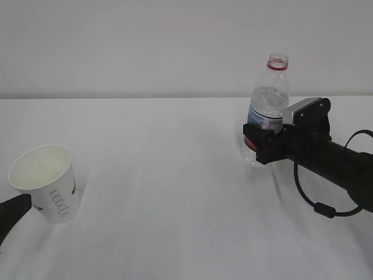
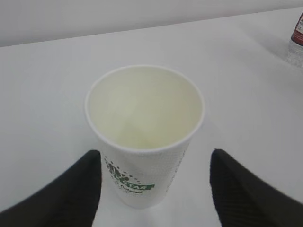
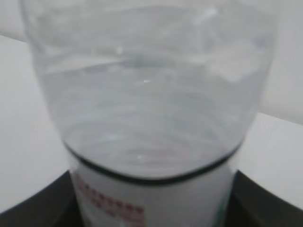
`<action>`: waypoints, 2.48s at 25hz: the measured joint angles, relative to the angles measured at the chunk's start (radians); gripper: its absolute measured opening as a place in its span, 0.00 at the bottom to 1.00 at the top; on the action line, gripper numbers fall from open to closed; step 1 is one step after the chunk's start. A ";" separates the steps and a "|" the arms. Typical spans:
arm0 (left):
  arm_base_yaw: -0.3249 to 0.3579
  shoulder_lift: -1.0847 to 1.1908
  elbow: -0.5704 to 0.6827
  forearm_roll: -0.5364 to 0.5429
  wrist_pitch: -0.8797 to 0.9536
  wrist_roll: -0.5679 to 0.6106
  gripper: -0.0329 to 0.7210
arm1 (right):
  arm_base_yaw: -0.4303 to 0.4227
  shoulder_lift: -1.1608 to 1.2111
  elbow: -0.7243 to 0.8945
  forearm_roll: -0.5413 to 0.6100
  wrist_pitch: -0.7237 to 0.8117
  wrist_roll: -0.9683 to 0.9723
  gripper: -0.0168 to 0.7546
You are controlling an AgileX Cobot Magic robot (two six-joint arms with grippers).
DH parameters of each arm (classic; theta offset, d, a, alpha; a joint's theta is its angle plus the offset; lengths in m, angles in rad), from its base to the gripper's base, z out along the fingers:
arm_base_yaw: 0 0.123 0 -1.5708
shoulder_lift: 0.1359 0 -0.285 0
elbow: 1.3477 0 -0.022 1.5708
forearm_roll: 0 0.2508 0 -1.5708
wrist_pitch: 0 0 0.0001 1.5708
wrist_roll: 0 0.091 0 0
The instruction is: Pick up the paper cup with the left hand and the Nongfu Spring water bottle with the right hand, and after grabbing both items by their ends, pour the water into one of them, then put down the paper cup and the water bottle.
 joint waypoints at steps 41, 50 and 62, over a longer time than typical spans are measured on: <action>0.000 0.000 0.000 0.000 0.000 -0.002 0.73 | 0.002 -0.305 0.266 0.310 0.111 -0.047 0.59; 0.000 0.000 0.000 0.000 0.000 -0.002 0.71 | 0.002 -0.401 0.370 0.361 0.128 -0.055 0.59; 0.000 0.000 0.000 0.000 0.000 -0.002 0.71 | 0.002 -0.424 0.428 0.390 0.113 -0.055 0.59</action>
